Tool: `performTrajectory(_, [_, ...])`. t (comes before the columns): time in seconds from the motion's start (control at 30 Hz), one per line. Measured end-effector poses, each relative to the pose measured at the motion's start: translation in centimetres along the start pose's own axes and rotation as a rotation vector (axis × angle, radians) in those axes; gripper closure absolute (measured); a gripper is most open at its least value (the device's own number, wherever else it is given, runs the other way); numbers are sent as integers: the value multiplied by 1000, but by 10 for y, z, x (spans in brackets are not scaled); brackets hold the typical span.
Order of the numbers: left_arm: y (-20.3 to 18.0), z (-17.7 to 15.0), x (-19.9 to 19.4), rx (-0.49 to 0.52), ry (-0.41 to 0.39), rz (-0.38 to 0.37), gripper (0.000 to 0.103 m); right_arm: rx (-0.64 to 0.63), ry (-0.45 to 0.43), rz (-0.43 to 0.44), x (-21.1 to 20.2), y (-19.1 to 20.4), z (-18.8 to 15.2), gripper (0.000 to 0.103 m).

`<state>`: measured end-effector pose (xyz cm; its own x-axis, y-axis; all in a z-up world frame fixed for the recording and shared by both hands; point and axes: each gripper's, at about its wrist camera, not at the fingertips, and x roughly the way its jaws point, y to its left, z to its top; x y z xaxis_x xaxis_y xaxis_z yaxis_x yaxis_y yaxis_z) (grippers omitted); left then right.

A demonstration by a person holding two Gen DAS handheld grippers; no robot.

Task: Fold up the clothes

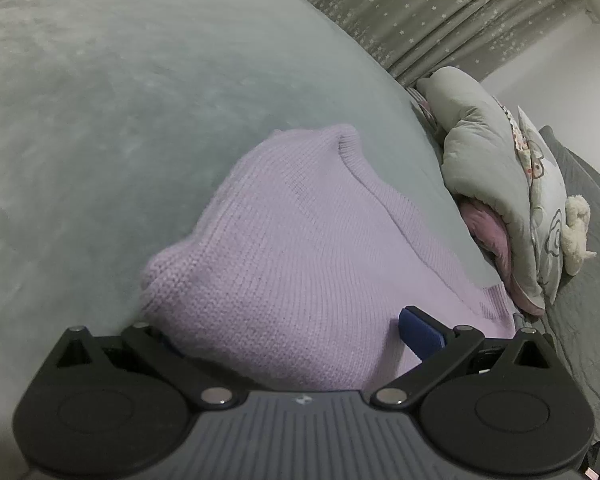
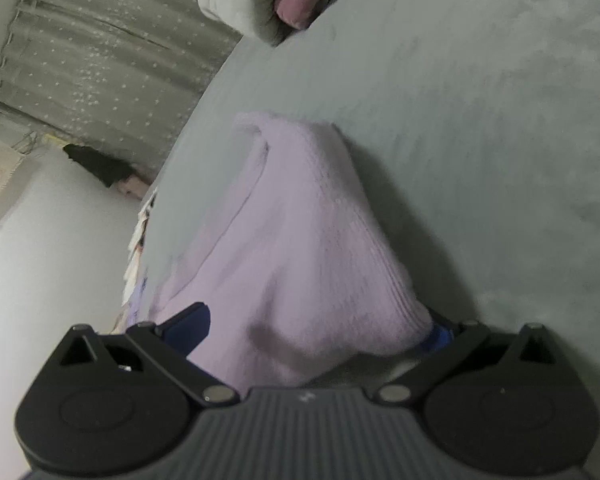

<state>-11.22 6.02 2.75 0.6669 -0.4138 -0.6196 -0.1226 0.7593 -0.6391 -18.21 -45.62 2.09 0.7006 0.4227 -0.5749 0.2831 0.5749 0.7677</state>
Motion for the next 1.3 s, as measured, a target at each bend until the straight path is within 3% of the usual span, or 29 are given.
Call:
performTrajectory(0.17, [0,-2,-2,12,-6,6,1,-10,-20,-8,1,5,-2,0])
performTrajectory(0.47, [-6,-9,0,-12,-75,24,1,-4,-230,-85,21,21,-11,0])
performTrajectory(0.63, [-14,-16,2,28,-117,50,7,-40,-280,-127,29,28,-16,0])
performTrajectory(0.7, [-13,-15,0,22,-117,53,17,-84,-286,-153,33,31,-19,3])
performTrajectory(0.83, [-8,-11,-2,-18,-113,45,32,-104,-317,-198,32,33,-21,32])
performTrajectory(0.87, [-8,-10,-1,-27,-113,41,36,-99,-318,-194,31,31,-22,34])
performTrajectory(1.0, [-5,-8,2,-63,-114,24,40,-78,-319,-169,27,26,-22,31])
performTrajectory(1.07, [-3,-7,4,-82,-114,15,38,-55,-324,-133,25,20,-21,18])
performTrajectory(1.17, [-1,-6,7,-109,-114,2,34,-48,-326,-100,27,20,-19,9])
performTrajectory(1.27, [-1,-5,9,-125,-117,-3,34,-74,-333,-129,30,24,-20,11])
performTrajectory(1.3, [-2,-5,9,-116,-121,4,39,-78,-341,-146,30,25,-21,14])
